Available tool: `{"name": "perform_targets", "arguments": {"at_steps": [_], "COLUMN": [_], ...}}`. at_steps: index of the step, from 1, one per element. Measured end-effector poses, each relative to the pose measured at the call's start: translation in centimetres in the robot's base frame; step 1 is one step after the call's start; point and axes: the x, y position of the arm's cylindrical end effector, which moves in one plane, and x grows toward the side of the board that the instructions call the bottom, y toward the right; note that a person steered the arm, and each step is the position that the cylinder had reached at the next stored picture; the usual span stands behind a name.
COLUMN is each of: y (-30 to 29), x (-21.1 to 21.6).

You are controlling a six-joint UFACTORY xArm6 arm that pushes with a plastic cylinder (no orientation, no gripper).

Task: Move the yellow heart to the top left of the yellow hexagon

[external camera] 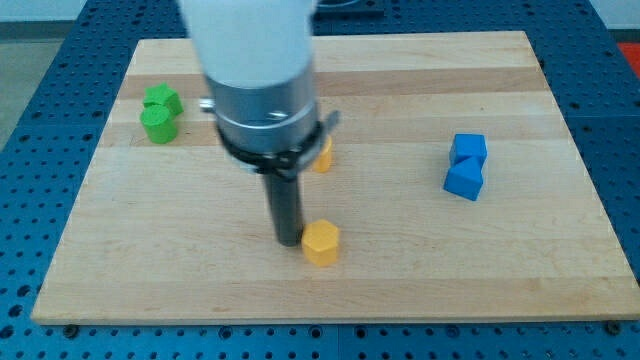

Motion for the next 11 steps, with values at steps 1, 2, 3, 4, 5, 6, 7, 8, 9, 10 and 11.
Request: {"name": "perform_targets", "arguments": {"at_steps": [1, 2, 3, 4, 5, 6, 7, 8, 9, 10, 11], "y": [2.3, 0.5, 4.5, 9.4, 7.2, 1.5, 1.2, 1.2, 0.5, -3.4, -3.9], "x": [0.1, -2.1, -6.1, -10.4, -14.5, -12.9, -6.7, -7.4, -11.6, -11.2, -5.1]}}
